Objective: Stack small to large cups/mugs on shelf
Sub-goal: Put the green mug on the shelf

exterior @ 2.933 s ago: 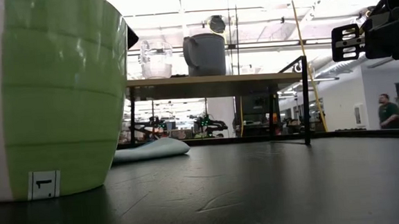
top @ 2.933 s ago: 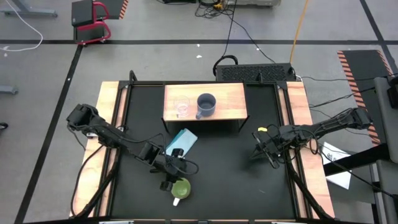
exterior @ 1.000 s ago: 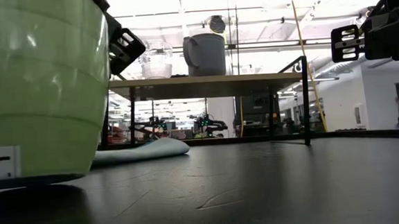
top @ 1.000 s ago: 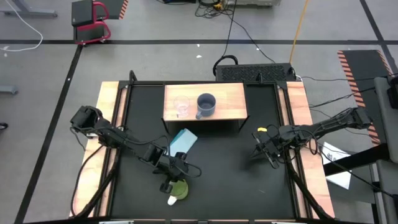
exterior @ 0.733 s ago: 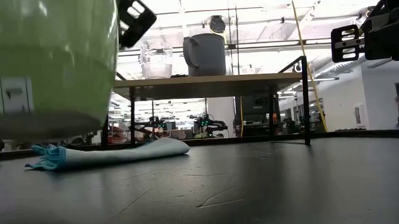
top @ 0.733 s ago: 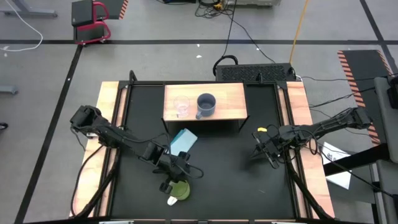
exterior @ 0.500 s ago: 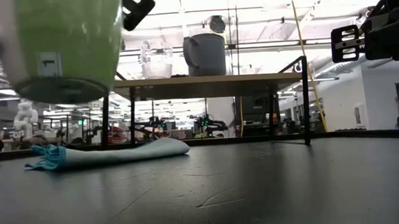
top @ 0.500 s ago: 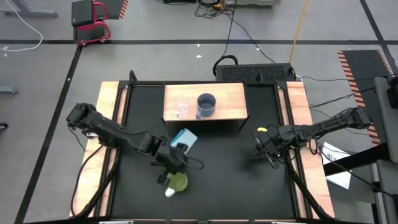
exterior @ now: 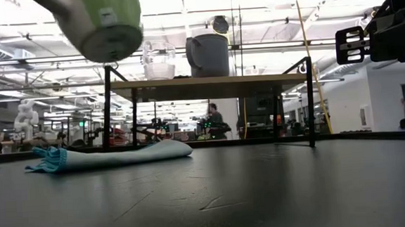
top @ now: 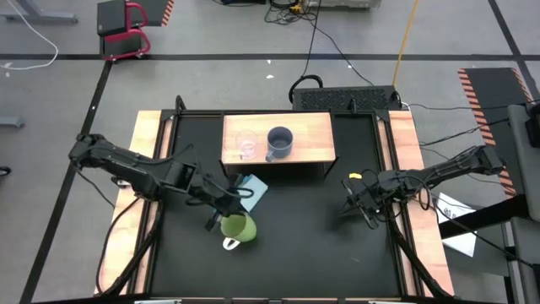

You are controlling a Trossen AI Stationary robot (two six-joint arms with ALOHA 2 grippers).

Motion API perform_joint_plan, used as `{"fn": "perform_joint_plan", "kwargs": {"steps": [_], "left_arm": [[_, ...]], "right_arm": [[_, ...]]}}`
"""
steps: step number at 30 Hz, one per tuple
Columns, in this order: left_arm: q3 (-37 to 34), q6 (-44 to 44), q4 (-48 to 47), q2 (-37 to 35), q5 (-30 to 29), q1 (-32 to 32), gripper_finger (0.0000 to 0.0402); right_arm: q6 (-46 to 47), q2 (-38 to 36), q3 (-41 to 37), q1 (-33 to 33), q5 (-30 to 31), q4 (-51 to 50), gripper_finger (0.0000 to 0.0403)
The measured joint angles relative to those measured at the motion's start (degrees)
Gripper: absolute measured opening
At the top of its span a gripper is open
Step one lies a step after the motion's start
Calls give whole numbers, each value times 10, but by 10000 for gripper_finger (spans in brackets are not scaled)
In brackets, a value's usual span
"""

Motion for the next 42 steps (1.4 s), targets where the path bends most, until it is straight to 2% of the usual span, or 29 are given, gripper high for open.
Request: {"fn": "perform_joint_plan", "kwargs": {"steps": [7,16,19,24,31,36,42], "left_arm": [[-108,-27,99,-64,1,24,19],[-195,-50,195,-118,13,41,19],[-210,-58,234,-120,-20,42,19],[-213,-95,333,-113,-75,48,19],[-213,-126,419,-113,-113,67,19],[-198,-144,432,-100,-156,93,19],[-139,-123,428,-57,-137,115,19]], "right_arm": [[0,6,0,0,0,9,0],[0,14,0,0,0,23,0],[-1,17,0,0,0,31,0],[-1,17,0,0,0,32,0],[-2,17,0,0,0,32,0],[-2,16,0,0,0,31,0],[-2,16,0,0,0,31,0]]}}
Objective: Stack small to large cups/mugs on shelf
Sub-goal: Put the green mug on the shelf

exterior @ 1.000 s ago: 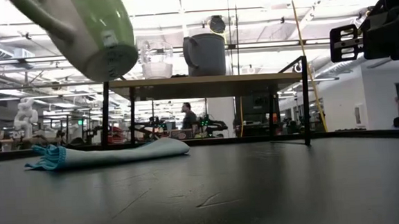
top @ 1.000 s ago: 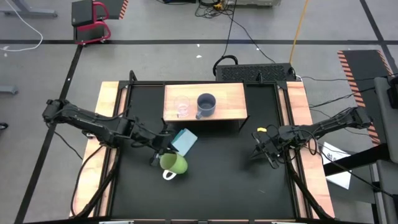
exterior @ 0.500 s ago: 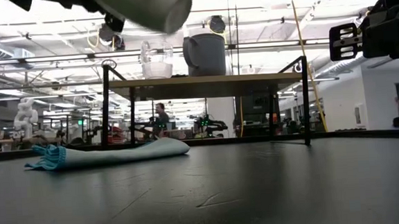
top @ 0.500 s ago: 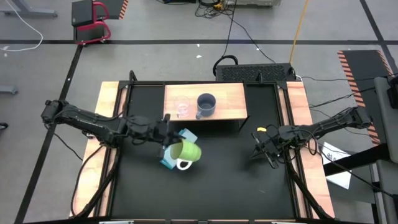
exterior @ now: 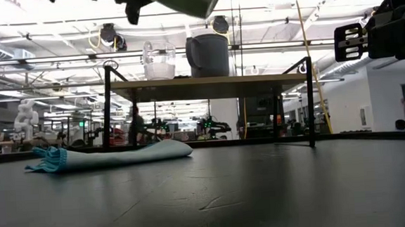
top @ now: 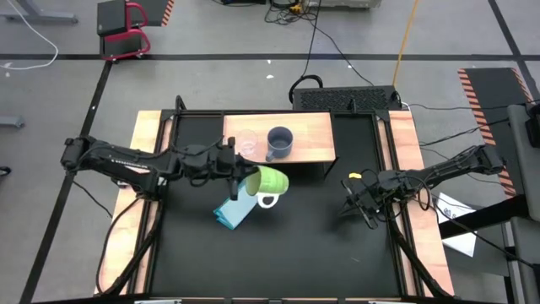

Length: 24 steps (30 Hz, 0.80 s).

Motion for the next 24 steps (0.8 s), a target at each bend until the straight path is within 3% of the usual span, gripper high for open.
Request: {"fn": "perform_joint_plan", "kwargs": {"steps": [17,24], "left_arm": [[276,34,-200,160,56,51,19],[344,41,-219,189,87,81,19]], "right_arm": [[2,0,0,0,0,-3,0],[2,0,0,0,0,-4,0]]}}
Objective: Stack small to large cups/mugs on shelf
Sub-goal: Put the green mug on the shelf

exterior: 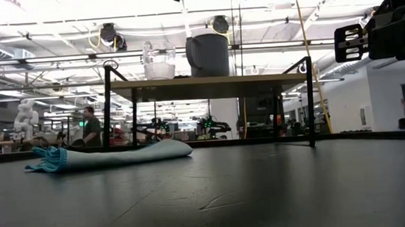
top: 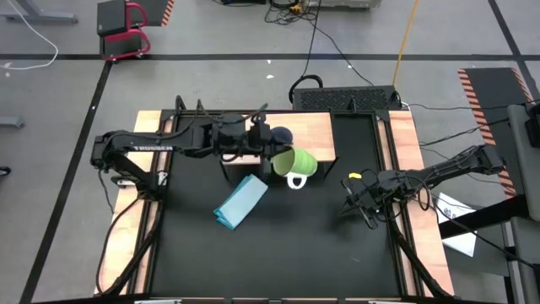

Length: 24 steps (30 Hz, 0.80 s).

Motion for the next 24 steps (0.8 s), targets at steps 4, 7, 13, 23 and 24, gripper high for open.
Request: {"fn": "perform_joint_plan", "kwargs": {"steps": [4,7,13,23,24], "left_arm": [[19,-8,-7,17,23,18,19],[37,-16,-5,32,43,34,19],[79,-33,-9,64,82,64,19],[206,-31,-38,133,128,85,19],[219,-30,-44,142,135,86,19]], "right_arm": [[6,0,0,0,0,0,0],[7,0,0,0,0,0,0],[7,0,0,0,0,0,0],[8,3,0,0,0,0,0],[9,5,0,0,0,1,0]]}}
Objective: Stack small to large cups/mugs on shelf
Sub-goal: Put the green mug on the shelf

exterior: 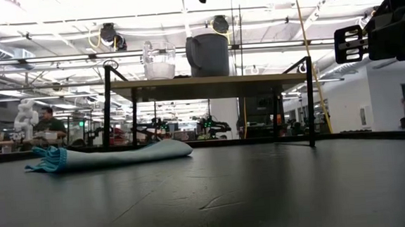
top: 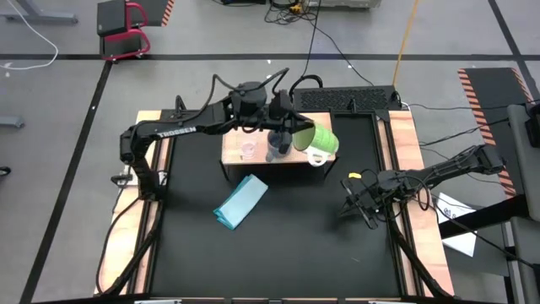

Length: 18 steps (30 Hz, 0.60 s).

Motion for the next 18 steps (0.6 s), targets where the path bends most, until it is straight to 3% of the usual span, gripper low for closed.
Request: {"fn": "perform_joint_plan", "kwargs": {"steps": [4,18], "left_arm": [[49,11,-8,25,36,3,19],[183,-14,-75,115,69,38,19]], "right_arm": [[0,2,0,0,0,0,0],[0,6,0,0,0,0,0]]}}
